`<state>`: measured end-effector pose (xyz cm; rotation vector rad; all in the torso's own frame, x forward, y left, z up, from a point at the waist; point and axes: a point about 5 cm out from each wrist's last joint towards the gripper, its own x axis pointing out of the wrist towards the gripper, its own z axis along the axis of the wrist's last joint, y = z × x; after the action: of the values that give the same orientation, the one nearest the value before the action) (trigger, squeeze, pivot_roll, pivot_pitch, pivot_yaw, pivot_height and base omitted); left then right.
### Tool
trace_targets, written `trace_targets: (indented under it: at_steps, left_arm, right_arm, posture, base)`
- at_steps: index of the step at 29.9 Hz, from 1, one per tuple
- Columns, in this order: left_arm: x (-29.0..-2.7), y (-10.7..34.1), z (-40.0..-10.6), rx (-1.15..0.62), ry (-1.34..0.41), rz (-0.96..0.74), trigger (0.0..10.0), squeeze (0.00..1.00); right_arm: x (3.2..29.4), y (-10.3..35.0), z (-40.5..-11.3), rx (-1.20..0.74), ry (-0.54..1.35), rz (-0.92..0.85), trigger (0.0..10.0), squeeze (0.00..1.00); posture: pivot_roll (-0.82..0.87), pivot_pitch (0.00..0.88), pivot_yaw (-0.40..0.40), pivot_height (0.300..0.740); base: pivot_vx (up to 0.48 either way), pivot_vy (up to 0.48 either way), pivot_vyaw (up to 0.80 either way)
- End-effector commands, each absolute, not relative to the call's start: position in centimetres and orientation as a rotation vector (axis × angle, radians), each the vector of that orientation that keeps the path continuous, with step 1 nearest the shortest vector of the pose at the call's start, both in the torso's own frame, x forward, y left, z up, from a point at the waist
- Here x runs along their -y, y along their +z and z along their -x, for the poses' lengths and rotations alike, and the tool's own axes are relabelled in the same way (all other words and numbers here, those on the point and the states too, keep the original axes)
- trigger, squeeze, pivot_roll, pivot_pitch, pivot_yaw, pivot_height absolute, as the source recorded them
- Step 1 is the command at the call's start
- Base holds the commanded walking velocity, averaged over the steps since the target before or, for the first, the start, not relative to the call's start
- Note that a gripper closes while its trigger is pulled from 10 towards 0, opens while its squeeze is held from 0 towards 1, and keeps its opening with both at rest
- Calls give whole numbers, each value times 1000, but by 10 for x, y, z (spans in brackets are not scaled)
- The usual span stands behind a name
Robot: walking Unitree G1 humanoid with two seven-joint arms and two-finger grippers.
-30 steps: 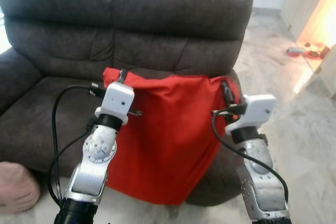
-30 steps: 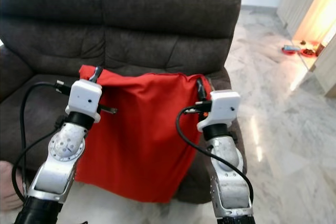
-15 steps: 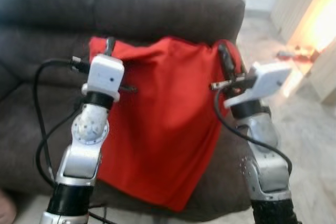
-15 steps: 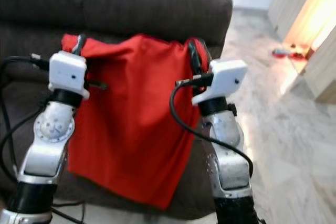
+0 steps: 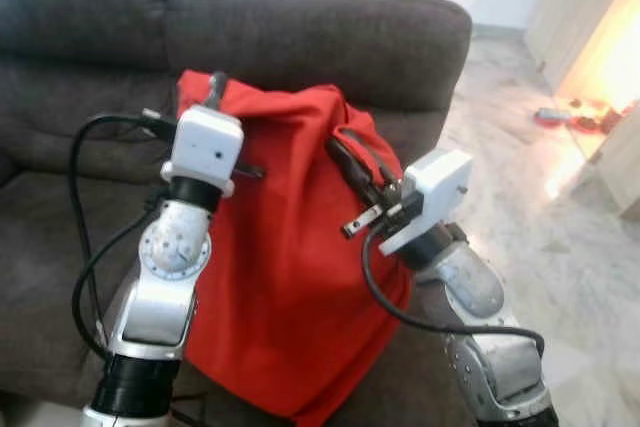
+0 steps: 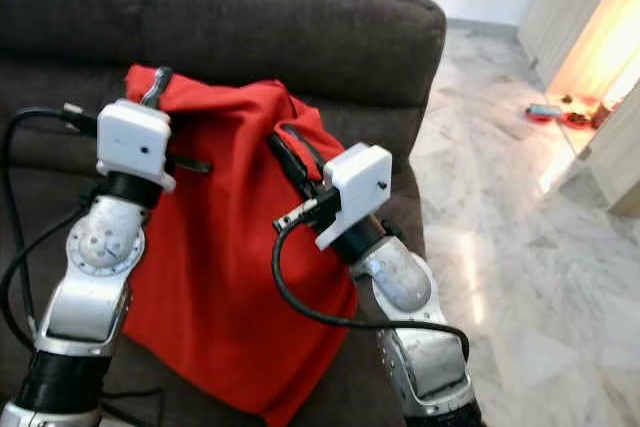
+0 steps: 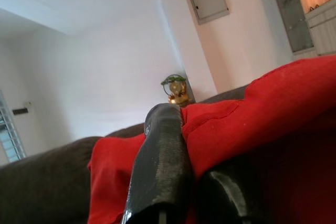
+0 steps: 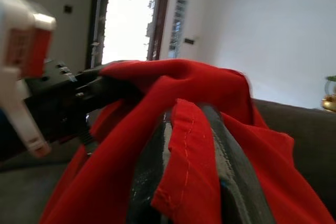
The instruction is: Move the pillow to the sofa from floor
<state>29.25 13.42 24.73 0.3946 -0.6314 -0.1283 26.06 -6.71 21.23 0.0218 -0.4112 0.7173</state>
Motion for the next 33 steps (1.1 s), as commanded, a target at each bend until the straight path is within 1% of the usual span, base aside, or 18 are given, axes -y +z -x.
trace_targets:
  at_steps: [1,6,8,10,12,14,15,18,20,26,29,30,32,33]
  left_arm:
    - [-128,250,-286,669,-184,-373,10000,0]
    - [-120,249,-285,656,-271,-353,10000,0]
    - [-113,247,-284,641,-332,-343,10000,0]
    - [-108,245,-283,620,-385,-325,10000,0]
    - [-101,236,-282,558,-476,-321,10000,0]
    - [-99,232,-281,539,-504,-324,10000,0]
    - [-95,227,-278,497,-577,-304,10000,0]
    - [-88,227,-274,463,-677,-271,10000,0]
    - [-87,229,-273,455,-700,-252,10000,0]
    - [-91,245,-269,433,-801,-107,10000,0]
    - [-94,251,-266,420,-847,-58,10000,0]
    - [-96,253,-262,405,-893,-11,10000,0]
    - [-97,254,-261,401,-907,3,10000,0]
    - [-98,255,-258,389,-940,46,10000,0]
  right_arm:
    - [60,206,-259,395,761,22,10000,0]
    - [65,206,-261,389,742,35,10000,0]
    - [69,204,-266,378,699,41,10000,0]
    - [75,201,-274,352,616,71,10000,0]
    - [83,200,-282,360,528,73,10000,0]
    - [85,201,-283,362,510,74,10000,0]
    - [90,204,-287,375,470,76,10000,0]
    - [97,207,-292,393,407,67,10000,0]
    - [98,209,-294,400,393,62,10000,0]
    - [103,215,-301,428,318,27,10000,0]
    - [103,215,-303,430,308,25,10000,0]
    - [103,214,-304,430,306,25,10000,0]
    - [103,214,-304,430,306,26,10000,0]
    - [102,214,-305,430,306,24,10000,0]
  posture:
    - [138,0,-70,740]
    - [142,0,-72,740]
    - [143,0,-70,740]
    - [144,0,-69,740]
    - [146,0,-65,740]
    - [145,0,-64,740]
    - [145,0,-64,740]
    - [153,0,-64,740]
    - [154,0,-64,740]
    - [167,0,-67,740]
    - [173,0,-68,740]
    - [176,0,-69,740]
    - [176,0,-69,740]
    - [178,0,-69,740]
  base:
    - [0,0,0]
    - [0,0,0]
    - [0,0,0]
    - [0,0,0]
    - [0,0,0]
    - [0,0,0]
    - [0,0,0]
    - [0,0,0]
    - [0,0,0]
    - [0,0,0]
    - [0,0,0]
    - [0,0,0]
    - [0,0,0]
    - [0,0,0]
